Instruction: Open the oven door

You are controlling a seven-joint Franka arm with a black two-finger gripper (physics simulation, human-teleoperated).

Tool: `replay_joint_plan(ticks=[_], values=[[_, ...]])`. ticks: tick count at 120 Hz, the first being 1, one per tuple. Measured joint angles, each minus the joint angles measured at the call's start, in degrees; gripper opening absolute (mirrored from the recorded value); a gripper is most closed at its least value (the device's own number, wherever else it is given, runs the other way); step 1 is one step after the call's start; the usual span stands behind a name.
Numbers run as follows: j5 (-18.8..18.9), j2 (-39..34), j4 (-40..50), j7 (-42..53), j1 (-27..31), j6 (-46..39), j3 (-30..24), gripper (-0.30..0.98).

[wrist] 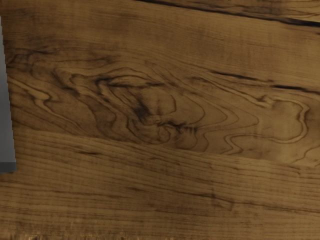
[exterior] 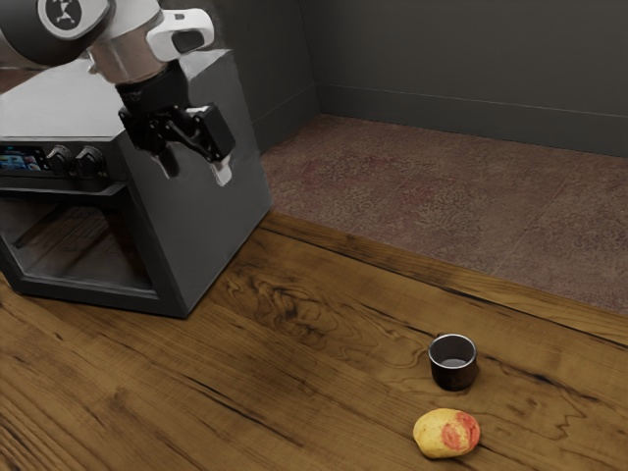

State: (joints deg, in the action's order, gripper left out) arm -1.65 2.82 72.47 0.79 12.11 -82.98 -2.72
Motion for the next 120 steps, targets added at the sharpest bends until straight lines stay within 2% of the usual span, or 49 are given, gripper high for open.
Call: replay_joint_plan(ticks=[12, 22, 26, 30, 36, 43, 54, 66, 74, 86, 98, 110, 120], values=[[-0.2, 0.1, -0.4, 0.3, 9.2, 1.5, -0.1, 0.67], [-0.4, -0.3, -1.7, 0.6, 12.8, 2.4, -0.1, 0.67], [-0.3, -3.3, -4.0, 1.0, 13.6, 2.8, -0.4, 0.67], [0.1, -9.7, -6.2, 2.8, 15.4, 3.1, -2.0, 0.67], [2.1, -17.8, -7.7, 6.3, 9.0, 4.8, -3.5, 0.67], [4.7, -22.6, -8.3, 10.9, 5.2, 8.0, -0.4, 0.66], [9.0, -24.6, -8.7, 21.5, 4.0, 10.5, 3.1, 0.66], [12.3, -22.7, -8.7, 32.3, 3.7, 12.2, 10.0, 0.66], [12.0, -21.5, -8.6, 38.8, 3.6, 12.8, 14.9, 0.66], [11.4, -21.8, -5.4, 47.8, 3.1, 11.8, 17.5, 0.66], [11.0, -26.6, 2.7, 56.0, 2.5, 8.5, 21.7, 0.66], [12.6, -31.0, 11.6, 63.8, 4.3, 4.3, 18.4, 0.66], [12.2, -34.2, 18.3, 70.0, 7.6, 0.2, 16.1, 0.66]])
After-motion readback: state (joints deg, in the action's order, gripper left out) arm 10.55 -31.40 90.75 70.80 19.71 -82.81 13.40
